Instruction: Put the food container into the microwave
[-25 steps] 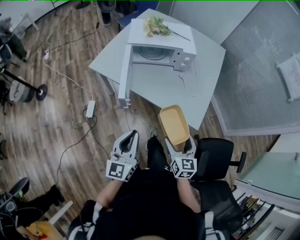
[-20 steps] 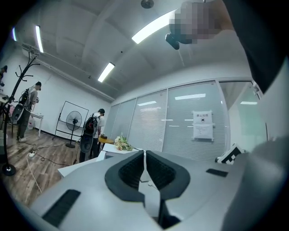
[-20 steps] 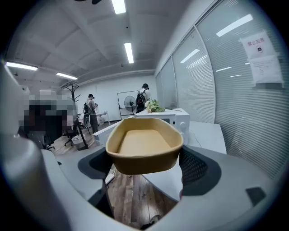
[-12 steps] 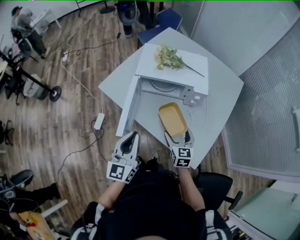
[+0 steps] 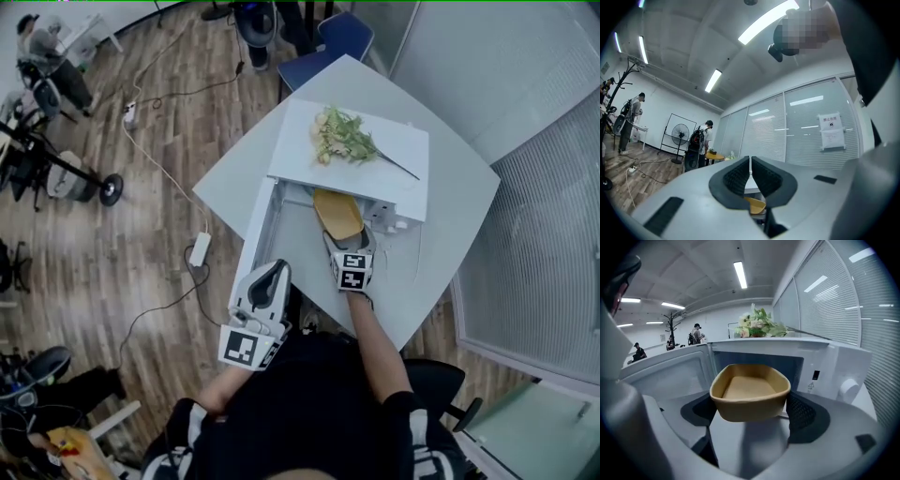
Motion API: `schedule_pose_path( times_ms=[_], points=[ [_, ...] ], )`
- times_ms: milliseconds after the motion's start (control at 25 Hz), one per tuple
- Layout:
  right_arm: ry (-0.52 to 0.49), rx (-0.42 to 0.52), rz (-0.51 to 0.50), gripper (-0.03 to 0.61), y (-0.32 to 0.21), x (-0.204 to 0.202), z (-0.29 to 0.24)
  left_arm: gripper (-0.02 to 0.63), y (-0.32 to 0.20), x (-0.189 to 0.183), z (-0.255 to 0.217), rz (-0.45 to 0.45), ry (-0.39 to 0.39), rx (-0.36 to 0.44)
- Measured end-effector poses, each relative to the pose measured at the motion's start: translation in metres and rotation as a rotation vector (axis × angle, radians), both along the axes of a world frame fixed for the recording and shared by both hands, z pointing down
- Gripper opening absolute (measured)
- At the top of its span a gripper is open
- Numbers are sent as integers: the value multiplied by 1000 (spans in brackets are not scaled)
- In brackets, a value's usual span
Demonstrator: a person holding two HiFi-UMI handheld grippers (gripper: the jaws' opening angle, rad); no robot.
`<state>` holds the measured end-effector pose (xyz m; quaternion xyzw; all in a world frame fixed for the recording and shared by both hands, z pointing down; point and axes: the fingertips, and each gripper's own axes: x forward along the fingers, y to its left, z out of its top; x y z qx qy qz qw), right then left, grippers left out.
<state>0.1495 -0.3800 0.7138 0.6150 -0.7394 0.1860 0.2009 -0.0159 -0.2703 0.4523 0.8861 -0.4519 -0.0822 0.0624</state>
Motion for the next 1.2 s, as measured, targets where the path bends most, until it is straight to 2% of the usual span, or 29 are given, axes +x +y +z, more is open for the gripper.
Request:
schedule_pose_path(
  times_ms=[320,680,800,960,1080,1200],
  points=[
    [44,-84,70,469,-92,12,61,34,-77,-3,-1,21,14,-24],
    [50,-181,56,469,-145,10,97,34,-110,-9,21,14,-2,-78],
    [32,-228,62,474,-144,10,107,34,-111,-10,23,11,-6,-84],
    [9,-207,73,485,-127,11,101,34,-101,-9,21,16,-7,-69],
    [4,-183,56,485,-95,9,85,34,-88,-3,14,18,-2,-53],
    [-8,-131,6,482,-41,2,44,34,-63,3,5,16,8,-33]
  ],
)
